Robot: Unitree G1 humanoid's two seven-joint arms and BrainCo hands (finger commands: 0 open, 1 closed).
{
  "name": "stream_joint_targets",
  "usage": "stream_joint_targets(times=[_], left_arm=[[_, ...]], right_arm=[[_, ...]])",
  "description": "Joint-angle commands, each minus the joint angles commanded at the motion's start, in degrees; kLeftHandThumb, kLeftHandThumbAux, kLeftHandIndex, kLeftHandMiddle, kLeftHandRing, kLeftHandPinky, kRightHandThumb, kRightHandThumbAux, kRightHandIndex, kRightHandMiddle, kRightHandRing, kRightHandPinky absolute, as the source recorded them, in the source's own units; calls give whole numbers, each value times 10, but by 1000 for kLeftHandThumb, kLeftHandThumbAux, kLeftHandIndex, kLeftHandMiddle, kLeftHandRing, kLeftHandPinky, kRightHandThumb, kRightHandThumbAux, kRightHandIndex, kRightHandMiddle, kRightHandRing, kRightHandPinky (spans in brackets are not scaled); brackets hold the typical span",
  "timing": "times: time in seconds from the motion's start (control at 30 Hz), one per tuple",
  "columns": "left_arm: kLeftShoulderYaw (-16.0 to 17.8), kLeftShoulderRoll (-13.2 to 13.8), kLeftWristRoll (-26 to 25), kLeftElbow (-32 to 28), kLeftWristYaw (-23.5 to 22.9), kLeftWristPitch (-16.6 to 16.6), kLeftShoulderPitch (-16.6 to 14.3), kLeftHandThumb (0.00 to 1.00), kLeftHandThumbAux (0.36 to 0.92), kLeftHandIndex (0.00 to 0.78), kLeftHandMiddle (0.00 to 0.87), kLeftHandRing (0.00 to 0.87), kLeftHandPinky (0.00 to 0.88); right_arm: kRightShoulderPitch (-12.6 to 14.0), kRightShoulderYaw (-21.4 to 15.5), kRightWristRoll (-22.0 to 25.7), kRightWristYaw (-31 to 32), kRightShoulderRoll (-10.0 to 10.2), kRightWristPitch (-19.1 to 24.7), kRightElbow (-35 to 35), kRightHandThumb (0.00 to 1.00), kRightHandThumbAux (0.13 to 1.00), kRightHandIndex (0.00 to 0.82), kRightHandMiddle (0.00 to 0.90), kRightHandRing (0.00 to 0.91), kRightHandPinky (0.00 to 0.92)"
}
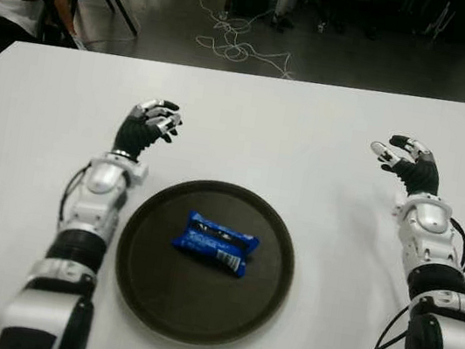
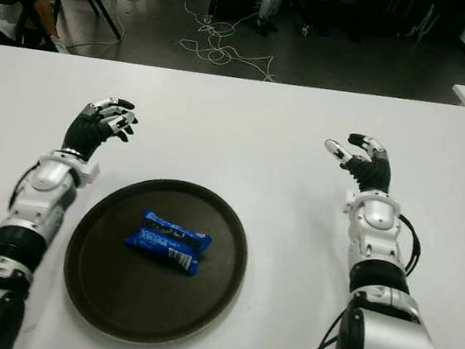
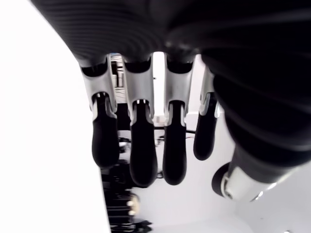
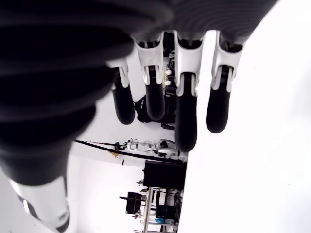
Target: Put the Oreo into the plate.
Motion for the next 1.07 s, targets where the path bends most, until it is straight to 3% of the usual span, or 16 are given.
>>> stream_joint_targets(times=[0.4,0.67,1.07], left_arm=[[-6,27,13,79,-24,-9,-36,824,680,381,487,482,487],[-6,26,14,93,-24,-32,-36,824,680,382,482,472,475],[-4,19,15,103,-16,-40,-37,824,681,370,506,496,496]], right_arm=[[-2,13,-8,6,-3,-9,15,43,746,328,464,504,531],[-4,22,-14,8,-4,-18,19,39,758,342,467,500,517],[-1,30,-22,14,-5,-39,18,39,773,358,475,505,526]])
